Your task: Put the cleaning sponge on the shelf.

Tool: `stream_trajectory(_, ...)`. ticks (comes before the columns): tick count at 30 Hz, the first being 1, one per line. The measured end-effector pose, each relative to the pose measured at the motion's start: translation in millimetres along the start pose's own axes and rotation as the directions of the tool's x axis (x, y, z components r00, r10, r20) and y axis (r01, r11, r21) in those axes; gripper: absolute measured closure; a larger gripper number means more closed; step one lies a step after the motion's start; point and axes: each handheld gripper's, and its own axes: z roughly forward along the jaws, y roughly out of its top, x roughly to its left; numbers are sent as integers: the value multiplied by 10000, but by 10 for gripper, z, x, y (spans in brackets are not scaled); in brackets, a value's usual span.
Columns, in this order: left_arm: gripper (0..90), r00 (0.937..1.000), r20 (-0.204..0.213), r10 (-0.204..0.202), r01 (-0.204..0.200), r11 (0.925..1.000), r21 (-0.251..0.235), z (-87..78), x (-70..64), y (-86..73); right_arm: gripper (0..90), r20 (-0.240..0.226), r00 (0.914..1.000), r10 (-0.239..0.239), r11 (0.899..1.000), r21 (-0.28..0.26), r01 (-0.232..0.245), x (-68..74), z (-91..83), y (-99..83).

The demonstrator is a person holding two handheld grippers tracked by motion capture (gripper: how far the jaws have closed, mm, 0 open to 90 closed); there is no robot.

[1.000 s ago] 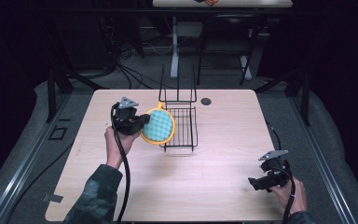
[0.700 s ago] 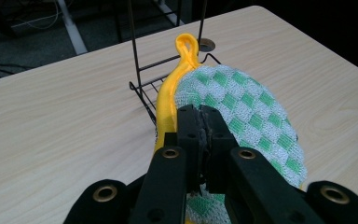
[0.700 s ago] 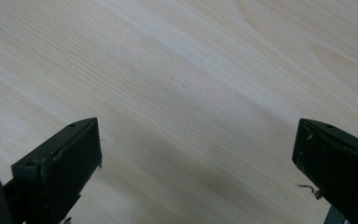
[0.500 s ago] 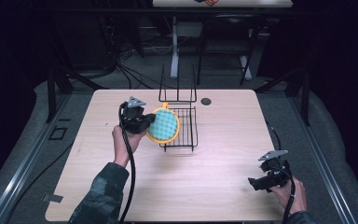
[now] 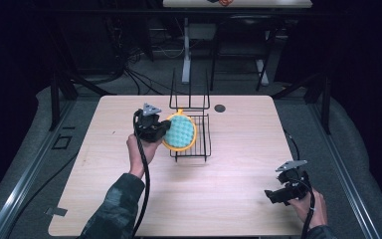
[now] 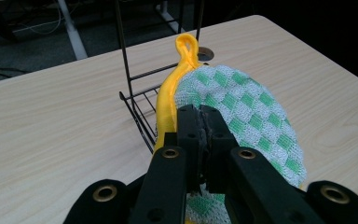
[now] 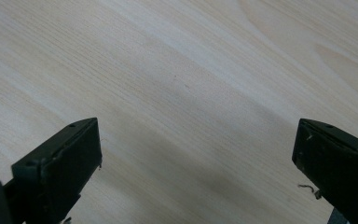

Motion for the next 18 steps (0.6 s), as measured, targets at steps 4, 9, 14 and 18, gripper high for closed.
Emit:
stream_trajectory(4,878,9999,-74,-91,91,10000,-34,48,-13,-26,8,27,10000,-21,10000,-1,21,-6,-1,-1)
stream_trajectory(9,878,9998,-134,-161,160,9998,-89,112,-34,-57,8,6,10000,-8,10000,-28,8,-2,7,-2)
stream_trajectory(14,878,9994,-165,-305,303,9995,-112,170,-48,-82,8,1,10000,-10,10000,33,10,-4,4,-3)
stream_trajectory(18,878,9992,-179,-345,342,9993,-149,213,-57,-88,8,-5,10000,-13,10000,34,13,-4,5,-4)
